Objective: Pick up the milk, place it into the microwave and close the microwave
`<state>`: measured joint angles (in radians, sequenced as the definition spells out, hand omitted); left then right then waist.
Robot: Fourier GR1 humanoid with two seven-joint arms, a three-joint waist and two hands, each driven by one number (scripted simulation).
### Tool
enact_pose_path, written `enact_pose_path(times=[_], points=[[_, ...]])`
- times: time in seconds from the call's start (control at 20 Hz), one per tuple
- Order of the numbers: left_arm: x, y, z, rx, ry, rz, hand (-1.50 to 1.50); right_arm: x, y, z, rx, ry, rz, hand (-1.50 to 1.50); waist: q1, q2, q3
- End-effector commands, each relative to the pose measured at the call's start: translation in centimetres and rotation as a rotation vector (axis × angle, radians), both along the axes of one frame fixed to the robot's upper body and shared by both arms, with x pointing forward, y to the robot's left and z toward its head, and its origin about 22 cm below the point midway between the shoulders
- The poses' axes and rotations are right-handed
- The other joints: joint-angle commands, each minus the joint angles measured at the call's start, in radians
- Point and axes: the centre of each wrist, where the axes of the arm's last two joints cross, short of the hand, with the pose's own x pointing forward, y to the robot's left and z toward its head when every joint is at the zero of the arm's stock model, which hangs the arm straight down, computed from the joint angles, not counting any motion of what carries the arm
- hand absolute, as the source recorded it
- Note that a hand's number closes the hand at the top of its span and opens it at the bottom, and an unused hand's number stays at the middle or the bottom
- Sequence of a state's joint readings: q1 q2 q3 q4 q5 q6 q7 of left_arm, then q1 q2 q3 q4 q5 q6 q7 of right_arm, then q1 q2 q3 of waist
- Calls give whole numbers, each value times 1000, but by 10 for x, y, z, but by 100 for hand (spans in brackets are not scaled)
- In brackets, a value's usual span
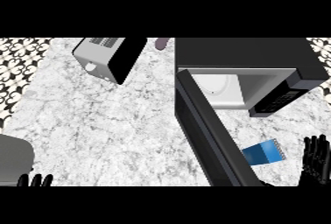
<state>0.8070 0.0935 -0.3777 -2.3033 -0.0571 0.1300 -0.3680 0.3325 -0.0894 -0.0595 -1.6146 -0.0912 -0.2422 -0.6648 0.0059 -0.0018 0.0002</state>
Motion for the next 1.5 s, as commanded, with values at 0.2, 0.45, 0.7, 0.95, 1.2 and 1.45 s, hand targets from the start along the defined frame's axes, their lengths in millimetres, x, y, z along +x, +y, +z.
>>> enact_pose_path(times=[0.2,0.45,0.7,0.95,1.2,1.45], points=[[-12,-3,-3,-8,23,3,-150,1,-24,-36,14,58,18,-150,3,1,0],[-15,5,-8,-18,-12,5,-150,4,-27,-47,2,110,15,-150,3,0,0],[3,17,4,-10,-5,20,-150,-2,-27,-70,-14,101,-3,-150,-3,2,0],[-17,8,-14,13,-5,-6,-150,9,-37,-91,7,147,57,-150,5,0,0],[-17,7,-7,-1,9,-12,-150,11,-41,-108,53,161,97,-150,5,1,1],[-13,9,1,0,16,-13,-150,10,-41,-124,116,136,140,-150,5,2,1]])
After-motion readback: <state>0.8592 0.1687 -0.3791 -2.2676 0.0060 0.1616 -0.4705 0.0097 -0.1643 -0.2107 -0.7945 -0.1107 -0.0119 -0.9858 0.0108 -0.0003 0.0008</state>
